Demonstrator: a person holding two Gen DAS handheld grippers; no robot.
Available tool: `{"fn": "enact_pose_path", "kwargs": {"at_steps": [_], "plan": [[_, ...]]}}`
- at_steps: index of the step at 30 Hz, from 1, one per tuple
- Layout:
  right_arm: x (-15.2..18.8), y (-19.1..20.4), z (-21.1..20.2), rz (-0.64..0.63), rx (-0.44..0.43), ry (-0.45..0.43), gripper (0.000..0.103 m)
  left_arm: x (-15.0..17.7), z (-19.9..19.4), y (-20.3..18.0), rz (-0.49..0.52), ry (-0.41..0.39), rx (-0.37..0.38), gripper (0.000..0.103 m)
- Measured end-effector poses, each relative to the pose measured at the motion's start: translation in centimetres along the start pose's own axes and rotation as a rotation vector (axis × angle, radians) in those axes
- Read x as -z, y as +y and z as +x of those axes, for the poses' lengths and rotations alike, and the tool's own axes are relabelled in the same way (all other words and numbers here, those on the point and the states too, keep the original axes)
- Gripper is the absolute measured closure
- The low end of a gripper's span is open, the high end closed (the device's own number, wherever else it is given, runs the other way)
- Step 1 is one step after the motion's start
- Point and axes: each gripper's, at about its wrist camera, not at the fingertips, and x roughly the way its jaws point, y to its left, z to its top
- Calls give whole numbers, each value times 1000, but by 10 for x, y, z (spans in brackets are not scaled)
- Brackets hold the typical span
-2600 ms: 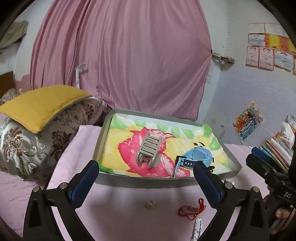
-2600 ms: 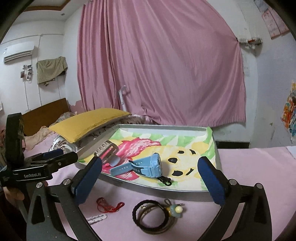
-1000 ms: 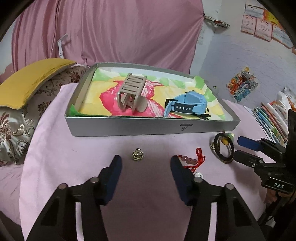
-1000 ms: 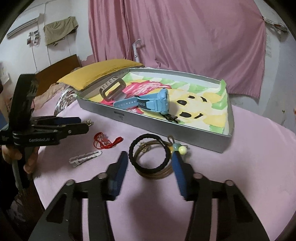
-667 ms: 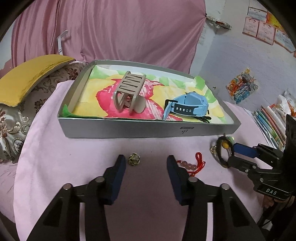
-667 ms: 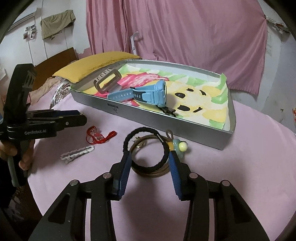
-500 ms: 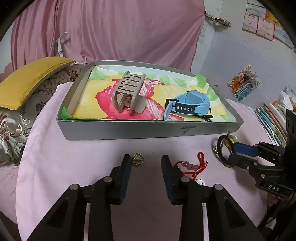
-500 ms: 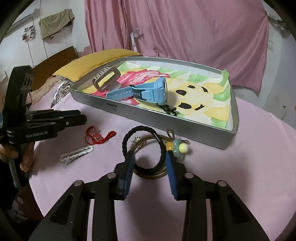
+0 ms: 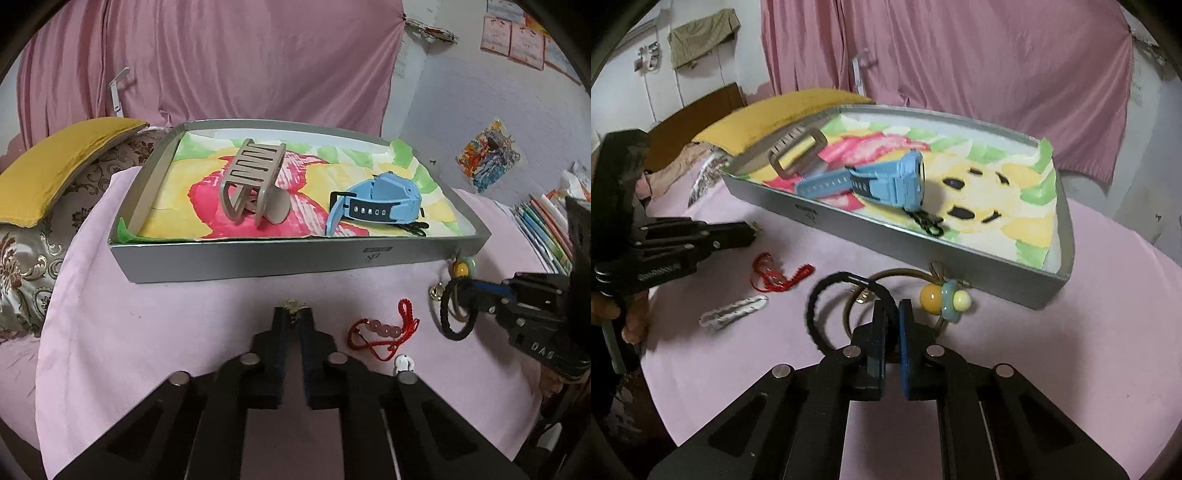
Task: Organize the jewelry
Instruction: 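Grasp the gold earring with the left tool while the right tool grasps the black hair tie, then carry the gold earring and black hair tie into the tray and open both tools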
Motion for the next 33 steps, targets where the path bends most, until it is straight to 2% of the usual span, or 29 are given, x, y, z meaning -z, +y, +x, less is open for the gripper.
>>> {"fn": "enact_pose_path", "kwargs": {"at_steps": [5,10,12,16,19,21,23,28,33], "plan": [[3,15,-21,-65,24,-72,98,7,-11,-8,41,-27,10,98],[-6,24,-44,-106,56,-177,98,7,-25,-12,50,-87,21,98],[-9,25,-54,-110,70,-247,98,4,-36,-13,48,-144,23,98],[-16,24,-73,-73,78,-450,98,-6,-53,-14,27,-265,33,98],[-26,20,-75,-38,82,-553,98,-14,-61,-16,21,-363,29,98],[-32,16,-74,-13,76,-588,98,-19,-66,-18,18,-464,18,98],[-39,10,-70,16,73,-612,98,-27,-64,-20,7,-509,12,98],[-55,0,-52,47,110,-638,98,-42,-55,-22,19,-545,-1,98],[-64,-10,-34,79,150,-598,98,-56,-39,-23,39,-528,0,98]]}}
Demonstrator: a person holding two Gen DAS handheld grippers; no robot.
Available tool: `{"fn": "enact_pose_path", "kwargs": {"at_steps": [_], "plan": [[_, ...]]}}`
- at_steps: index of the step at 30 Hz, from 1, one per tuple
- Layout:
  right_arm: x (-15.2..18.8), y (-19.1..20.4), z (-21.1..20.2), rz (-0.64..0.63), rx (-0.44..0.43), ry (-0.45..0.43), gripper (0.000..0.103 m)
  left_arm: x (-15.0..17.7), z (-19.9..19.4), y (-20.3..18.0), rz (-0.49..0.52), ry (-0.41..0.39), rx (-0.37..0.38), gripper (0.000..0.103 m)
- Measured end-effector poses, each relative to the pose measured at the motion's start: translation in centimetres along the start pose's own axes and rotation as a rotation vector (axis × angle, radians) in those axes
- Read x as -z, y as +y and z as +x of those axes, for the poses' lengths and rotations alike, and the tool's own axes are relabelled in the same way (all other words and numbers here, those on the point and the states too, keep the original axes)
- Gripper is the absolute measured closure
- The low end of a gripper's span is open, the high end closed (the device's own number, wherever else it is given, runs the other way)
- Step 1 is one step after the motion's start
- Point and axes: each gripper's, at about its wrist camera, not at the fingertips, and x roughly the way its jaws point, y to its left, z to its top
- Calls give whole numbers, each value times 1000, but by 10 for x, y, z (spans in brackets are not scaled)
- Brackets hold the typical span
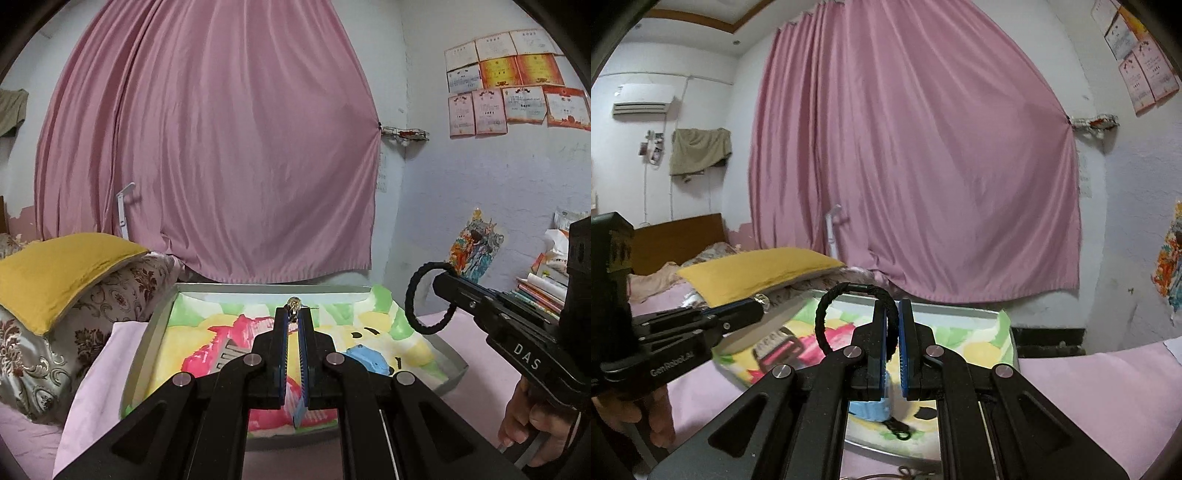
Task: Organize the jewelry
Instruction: 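Carry the gold earring and black hair tie into the tray and open both tools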
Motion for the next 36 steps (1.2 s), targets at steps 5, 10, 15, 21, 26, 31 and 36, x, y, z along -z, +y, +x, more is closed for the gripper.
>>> {"fn": "enact_pose_path", "kwargs": {"at_steps": [5,10,15,21,26,31,36], "plan": [[9,-9,25,13,45,120,98,2,12,6,-40,45,49,98],[14,-25,38,91,23,201,98,6,21,5,-46,89,58,98],[24,-35,50,148,-3,276,98,11,32,4,-50,168,74,98],[39,-46,62,226,-9,366,97,20,55,6,-68,320,96,98],[47,-48,70,259,-14,416,97,28,71,14,-113,413,91,98],[48,-46,71,259,-13,424,97,32,74,19,-140,439,88,97],[50,-50,70,280,-11,433,92,32,72,20,-137,434,86,94]]}}
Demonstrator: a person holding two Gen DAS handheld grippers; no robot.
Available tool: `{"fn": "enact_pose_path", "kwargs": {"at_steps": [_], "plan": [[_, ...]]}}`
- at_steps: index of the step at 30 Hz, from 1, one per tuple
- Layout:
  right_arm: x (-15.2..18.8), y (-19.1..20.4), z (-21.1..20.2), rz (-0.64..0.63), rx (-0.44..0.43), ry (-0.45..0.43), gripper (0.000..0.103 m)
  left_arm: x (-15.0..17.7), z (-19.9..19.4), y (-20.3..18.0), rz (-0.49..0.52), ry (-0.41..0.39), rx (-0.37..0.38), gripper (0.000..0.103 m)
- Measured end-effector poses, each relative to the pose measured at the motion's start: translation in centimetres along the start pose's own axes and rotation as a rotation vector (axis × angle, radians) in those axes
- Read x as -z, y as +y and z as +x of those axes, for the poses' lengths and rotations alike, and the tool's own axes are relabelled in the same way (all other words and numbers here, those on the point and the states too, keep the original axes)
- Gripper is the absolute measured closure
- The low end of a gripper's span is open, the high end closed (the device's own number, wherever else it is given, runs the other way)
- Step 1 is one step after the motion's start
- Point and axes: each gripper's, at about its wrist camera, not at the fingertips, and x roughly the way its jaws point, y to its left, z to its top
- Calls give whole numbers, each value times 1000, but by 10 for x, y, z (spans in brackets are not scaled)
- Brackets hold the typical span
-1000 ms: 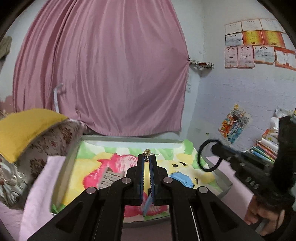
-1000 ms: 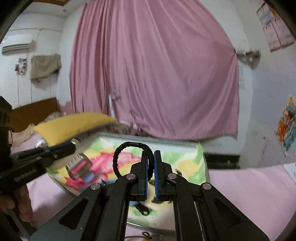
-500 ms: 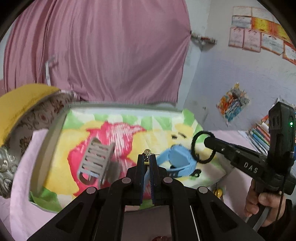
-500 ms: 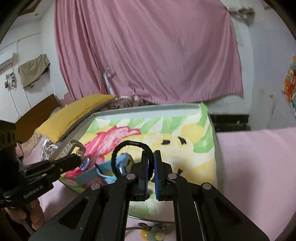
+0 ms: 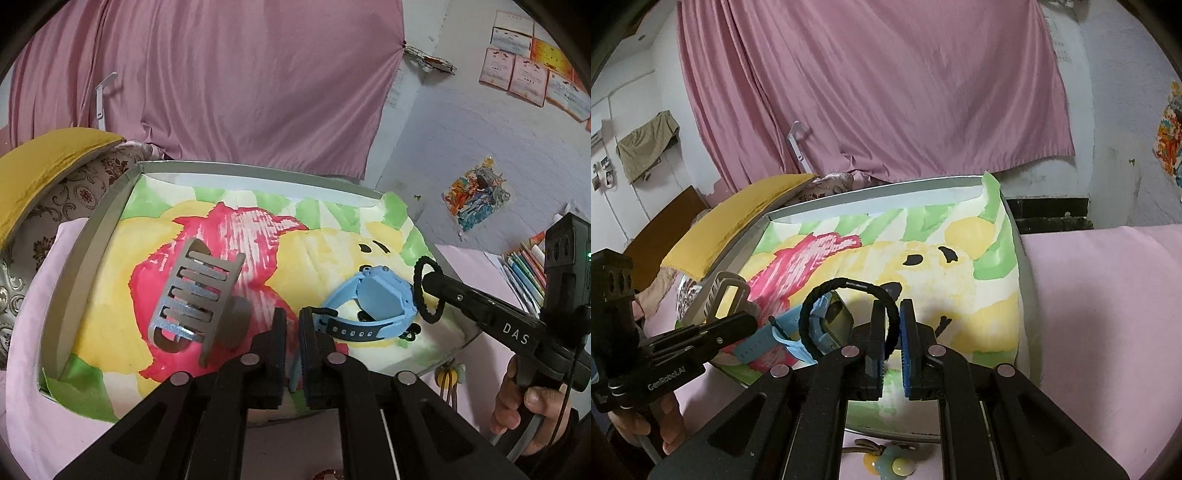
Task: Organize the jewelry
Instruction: 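Carry the gold earring and black hair tie into the tray and open both tools, then move both tools back toward the white hair clip and gold bangle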
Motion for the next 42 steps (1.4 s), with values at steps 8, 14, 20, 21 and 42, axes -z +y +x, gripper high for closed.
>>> {"fn": "enact_pose_path", "kwargs": {"at_steps": [8,14,20,21,42], "plan": [[1,-5,-1,28,-15,-5,73,0,-3,4,-25,-8,-6,82],[4,-6,-12,30,-27,-53,51,2,-17,2,-24,-78,1,47],[7,0,-34,-5,-41,-162,26,5,-38,2,-34,-190,-14,18],[8,2,-39,-15,-43,-187,22,6,-42,2,-37,-211,-22,16],[54,38,-138,-303,66,-381,2,57,-117,-19,28,-354,-137,1]]}}
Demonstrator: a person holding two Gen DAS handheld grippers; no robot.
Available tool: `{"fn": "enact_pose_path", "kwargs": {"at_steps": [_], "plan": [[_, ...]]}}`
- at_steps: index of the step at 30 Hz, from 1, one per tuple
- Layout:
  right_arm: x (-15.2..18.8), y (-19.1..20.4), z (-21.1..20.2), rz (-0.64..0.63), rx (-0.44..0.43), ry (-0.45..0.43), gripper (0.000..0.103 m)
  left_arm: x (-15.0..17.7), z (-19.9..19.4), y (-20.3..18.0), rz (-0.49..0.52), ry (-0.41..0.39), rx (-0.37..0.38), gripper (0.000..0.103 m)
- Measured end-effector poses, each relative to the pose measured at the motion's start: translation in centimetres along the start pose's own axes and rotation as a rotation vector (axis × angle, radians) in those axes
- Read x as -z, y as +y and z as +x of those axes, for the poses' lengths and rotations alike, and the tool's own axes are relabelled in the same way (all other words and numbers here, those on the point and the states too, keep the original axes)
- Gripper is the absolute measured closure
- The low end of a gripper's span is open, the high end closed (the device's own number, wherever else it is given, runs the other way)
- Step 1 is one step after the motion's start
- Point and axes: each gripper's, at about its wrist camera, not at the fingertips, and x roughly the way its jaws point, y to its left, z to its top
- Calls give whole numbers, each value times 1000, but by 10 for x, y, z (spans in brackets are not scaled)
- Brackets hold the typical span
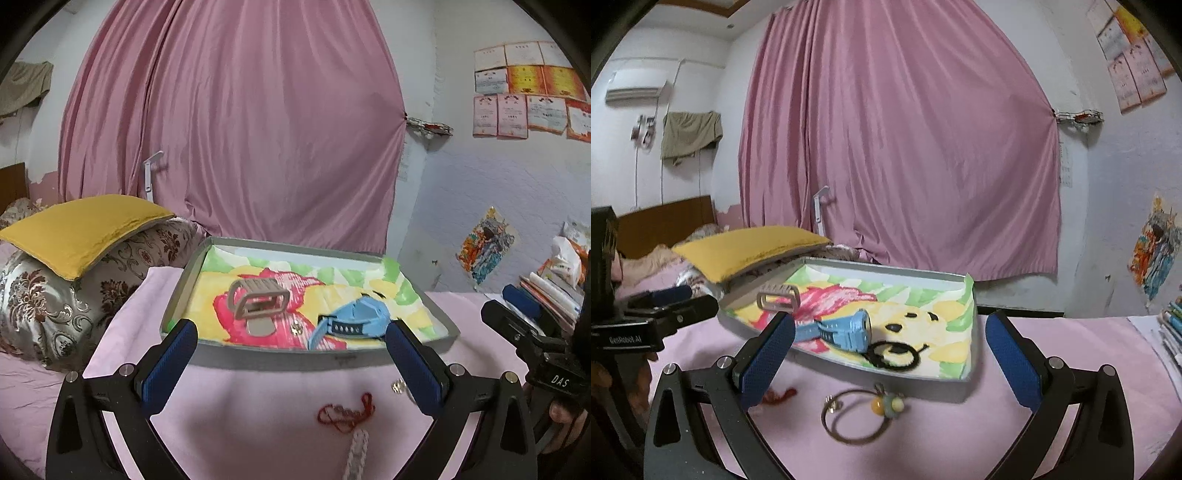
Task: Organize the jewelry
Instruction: 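Move both tools back toward the white hair clip and gold bangle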
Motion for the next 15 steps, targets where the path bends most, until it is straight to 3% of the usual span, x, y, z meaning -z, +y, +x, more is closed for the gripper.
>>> {"fn": "enact_pose_path", "kwargs": {"at_steps": [8,15], "plan": [[10,0,-6,-116,43,128,2,21,-6,-6,38,117,42,1],[24,4,5,-164,6,279,2,40,-2,-8,36,229,36,1]]}}
